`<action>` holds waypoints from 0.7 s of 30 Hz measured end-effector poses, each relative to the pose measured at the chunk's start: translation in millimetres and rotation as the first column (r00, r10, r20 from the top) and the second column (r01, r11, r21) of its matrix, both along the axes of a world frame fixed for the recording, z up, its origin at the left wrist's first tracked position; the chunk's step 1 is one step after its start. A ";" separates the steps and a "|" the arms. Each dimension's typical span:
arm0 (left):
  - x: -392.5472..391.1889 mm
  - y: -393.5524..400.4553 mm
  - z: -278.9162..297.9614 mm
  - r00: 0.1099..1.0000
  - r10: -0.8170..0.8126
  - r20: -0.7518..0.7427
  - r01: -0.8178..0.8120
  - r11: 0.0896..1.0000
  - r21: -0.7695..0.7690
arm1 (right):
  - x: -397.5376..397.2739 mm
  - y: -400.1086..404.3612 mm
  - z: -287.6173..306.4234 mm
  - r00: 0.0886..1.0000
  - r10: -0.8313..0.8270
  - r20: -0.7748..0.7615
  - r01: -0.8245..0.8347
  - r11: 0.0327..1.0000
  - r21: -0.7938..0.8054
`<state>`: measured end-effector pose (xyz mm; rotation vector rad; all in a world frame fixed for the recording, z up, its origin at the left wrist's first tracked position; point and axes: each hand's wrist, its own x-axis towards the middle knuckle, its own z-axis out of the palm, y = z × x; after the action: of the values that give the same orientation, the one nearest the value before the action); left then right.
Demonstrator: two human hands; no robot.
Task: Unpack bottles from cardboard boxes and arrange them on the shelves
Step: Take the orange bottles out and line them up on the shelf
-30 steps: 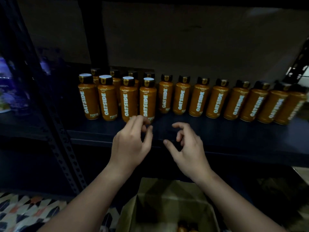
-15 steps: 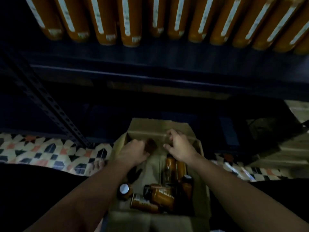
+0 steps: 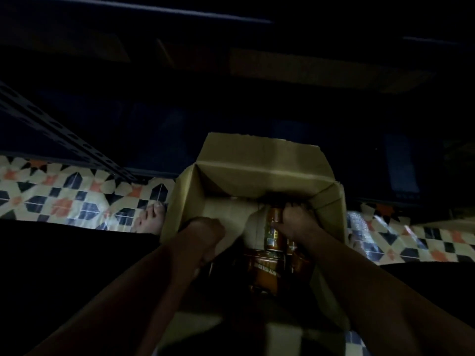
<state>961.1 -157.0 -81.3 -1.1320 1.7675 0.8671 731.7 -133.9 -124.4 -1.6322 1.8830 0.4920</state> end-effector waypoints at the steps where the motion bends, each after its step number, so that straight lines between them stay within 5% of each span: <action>1: 1.1 -3.1 -4.9 0.997 0.074 -0.019 -0.074 0.997 -0.002 | 3.7 0.2 -6.0 1.000 -0.025 0.006 0.025 1.000 -0.002; 5: 9.7 -13.9 -25.5 0.960 0.184 -0.213 -0.209 0.972 -0.103 | 17.2 -0.4 -19.1 0.977 -0.205 0.057 0.208 0.977 -0.055; 11: 2.6 -0.4 -54.2 0.748 0.540 -0.386 -0.605 0.794 -0.061 | 31.6 6.4 -40.9 0.926 -0.377 0.038 0.378 0.923 -0.066; 17: -9.8 1.2 -22.9 0.245 0.801 -0.546 -0.791 0.491 0.365 | 34.3 11.9 -18.6 0.733 -0.545 0.407 0.641 0.755 -0.142; 21: -16.4 0.2 9.5 0.117 0.775 -0.621 -0.815 0.433 0.386 | 34.1 28.2 7.7 0.719 -0.442 0.536 0.646 0.709 -0.283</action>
<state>944.7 -156.8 -71.8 -2.0573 1.6270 2.2658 765.8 -105.7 -116.7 -1.1630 2.0847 -0.5820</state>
